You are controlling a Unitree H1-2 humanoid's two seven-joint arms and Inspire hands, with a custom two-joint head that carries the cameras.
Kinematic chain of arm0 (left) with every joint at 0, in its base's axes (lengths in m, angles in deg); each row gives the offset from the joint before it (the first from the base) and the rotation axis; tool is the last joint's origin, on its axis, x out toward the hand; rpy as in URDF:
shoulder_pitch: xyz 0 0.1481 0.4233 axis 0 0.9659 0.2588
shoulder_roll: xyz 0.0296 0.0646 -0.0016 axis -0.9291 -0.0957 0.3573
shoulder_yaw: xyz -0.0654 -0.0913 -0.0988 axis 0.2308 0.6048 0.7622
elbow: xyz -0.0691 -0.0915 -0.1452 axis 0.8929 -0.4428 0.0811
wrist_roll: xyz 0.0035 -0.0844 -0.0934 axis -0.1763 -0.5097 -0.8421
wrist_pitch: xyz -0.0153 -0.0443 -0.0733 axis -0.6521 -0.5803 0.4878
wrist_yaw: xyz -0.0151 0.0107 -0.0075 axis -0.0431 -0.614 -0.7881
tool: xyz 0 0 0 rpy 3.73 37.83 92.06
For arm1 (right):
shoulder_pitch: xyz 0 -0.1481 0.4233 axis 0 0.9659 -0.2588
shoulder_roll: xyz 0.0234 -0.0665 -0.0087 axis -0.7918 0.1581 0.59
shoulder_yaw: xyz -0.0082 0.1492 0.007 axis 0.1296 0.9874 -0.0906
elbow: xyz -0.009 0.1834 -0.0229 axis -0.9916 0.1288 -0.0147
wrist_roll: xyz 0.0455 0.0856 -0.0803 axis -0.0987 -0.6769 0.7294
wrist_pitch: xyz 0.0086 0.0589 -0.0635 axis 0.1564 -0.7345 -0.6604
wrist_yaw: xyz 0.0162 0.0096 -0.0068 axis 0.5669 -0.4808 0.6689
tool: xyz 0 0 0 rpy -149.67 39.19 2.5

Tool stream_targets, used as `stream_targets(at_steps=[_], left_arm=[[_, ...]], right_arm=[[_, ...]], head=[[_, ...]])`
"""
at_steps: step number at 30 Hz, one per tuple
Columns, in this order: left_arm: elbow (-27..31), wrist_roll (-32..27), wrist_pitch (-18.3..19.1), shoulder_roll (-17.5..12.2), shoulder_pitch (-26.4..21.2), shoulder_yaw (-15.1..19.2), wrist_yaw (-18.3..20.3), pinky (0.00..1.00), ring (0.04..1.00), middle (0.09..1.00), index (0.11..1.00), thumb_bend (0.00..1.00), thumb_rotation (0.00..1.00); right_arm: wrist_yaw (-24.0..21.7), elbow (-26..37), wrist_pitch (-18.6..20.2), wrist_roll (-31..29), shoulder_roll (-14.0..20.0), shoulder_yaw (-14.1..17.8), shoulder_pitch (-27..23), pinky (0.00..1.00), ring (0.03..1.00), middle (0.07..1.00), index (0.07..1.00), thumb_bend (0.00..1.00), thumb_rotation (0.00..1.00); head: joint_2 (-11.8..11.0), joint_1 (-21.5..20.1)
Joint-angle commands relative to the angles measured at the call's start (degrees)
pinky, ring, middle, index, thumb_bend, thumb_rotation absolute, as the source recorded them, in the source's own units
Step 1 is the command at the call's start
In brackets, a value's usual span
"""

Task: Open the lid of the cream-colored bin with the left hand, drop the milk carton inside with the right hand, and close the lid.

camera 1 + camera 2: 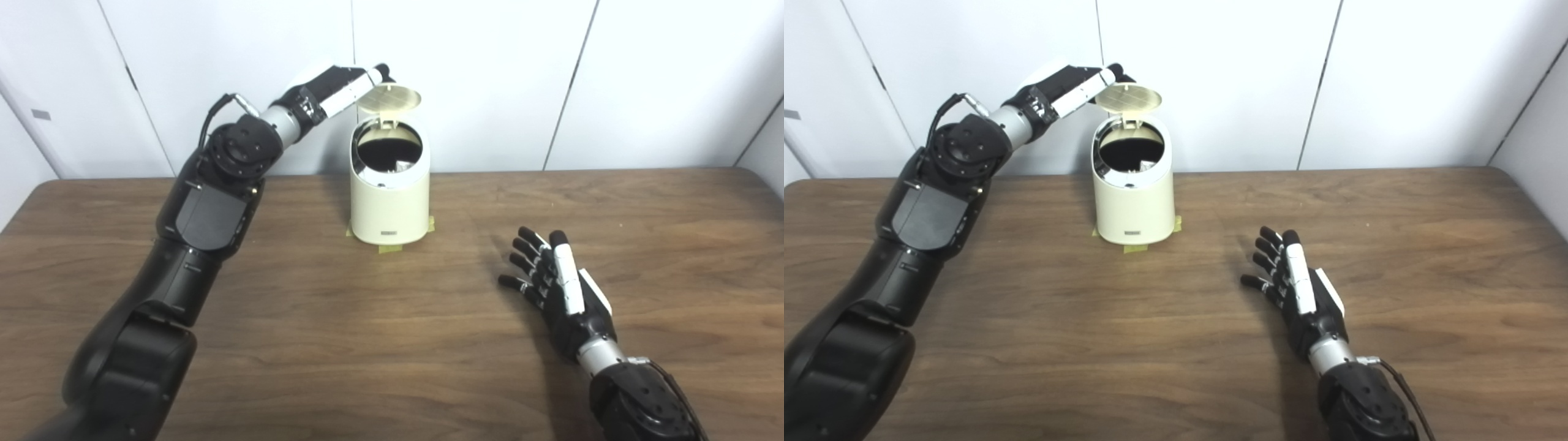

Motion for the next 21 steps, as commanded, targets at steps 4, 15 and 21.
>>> stream_targets(at_steps=[4,15,21], left_arm=[[2.75,3.15,-2.59,-1.26,-1.89,-0.84,-0.68,0.94,0.848,0.746,0.755,0.51,1.00],[5.80,9.05,-4.54,-3.53,0.10,-3.43,0.25,0.92,0.833,0.747,0.736,0.51,1.00],[7.11,12.82,-6.94,-4.88,1.58,-5.71,0.35,0.84,0.798,0.757,0.731,0.50,1.00]], right_arm=[[-0.49,-1.13,-0.41,1.55,0.00,-0.80,-1.39,0.89,0.905,0.927,0.902,0.61,1.00],[0.09,-1.49,-1.57,8.14,0.98,-2.90,-1.95,0.85,0.884,0.915,0.902,0.60,1.00],[0.18,-2.40,-2.32,10.62,1.20,-3.28,-2.29,0.86,0.910,0.917,0.905,0.57,1.00]], head=[[0.01,-0.09],[0.26,-0.31],[0.41,-0.57]])
